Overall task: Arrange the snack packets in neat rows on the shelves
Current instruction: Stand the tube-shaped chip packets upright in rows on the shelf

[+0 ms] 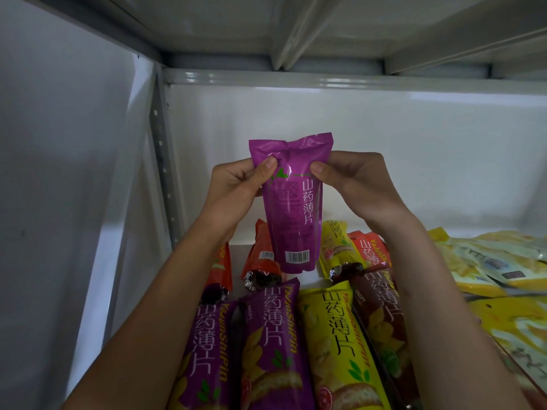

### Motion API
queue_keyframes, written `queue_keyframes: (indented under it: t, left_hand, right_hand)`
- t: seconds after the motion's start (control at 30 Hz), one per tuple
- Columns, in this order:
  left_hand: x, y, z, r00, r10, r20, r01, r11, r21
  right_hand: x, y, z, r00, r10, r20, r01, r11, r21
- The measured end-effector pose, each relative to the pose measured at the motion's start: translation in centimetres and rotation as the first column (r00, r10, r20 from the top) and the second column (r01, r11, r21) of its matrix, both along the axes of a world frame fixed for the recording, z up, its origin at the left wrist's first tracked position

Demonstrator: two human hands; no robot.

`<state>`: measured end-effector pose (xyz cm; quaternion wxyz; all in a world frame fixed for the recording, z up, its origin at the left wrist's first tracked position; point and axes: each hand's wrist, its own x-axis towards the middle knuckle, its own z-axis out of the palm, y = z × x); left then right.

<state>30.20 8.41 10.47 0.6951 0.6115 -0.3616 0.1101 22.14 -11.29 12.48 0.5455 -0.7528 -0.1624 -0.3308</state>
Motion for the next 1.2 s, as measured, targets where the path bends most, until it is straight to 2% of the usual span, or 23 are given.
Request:
queue_keyframes:
  t: [0.1,0.23,0.33,0.6,0.9,1.2]
  left_hand:
    - [-0.2,-0.1,0.2,1.000,-0.014,-0.023,0.015,1.000,0.012]
    - [-0.5,-0.2,0.6,0.971,-0.188,-0.146,0.190,0.982,-0.005]
    - [-0.6,-0.3,0.7,0.960,-0.237,-0.147,0.231,0.971,-0.055]
    - [-0.7,-0.5,0.5,0.980,-0.146,-0.135,0.135,0.987,-0.090]
    - [-0.9,-0.4,0.6,0.984,-0.136,-0.110,0.124,0.986,-0.115]
    - [-1.5,-0.9,0.9,0.993,-0.117,-0.009,0.116,0.991,-0.066]
  right_hand:
    - [0.2,0.0,-0.1,0.999,-0.032,0.036,0.033,0.999,-0.011]
    - [0.2,0.0,-0.1,0.998,-0.039,0.052,0.040,0.999,-0.014]
    - [0.0,0.5,-0.2,0.999,-0.016,0.037,0.018,0.999,-0.039]
    - [-0.4,0.8,0.2,0.995,0.049,-0.090,-0.055,0.996,-0.064]
    - [-0.8,1.1,0.3,0.997,0.045,-0.070,-0.048,0.998,-0.030]
    - [-0.4,2.4,0.8,0.997,-0.057,-0.044,0.063,0.987,0.149]
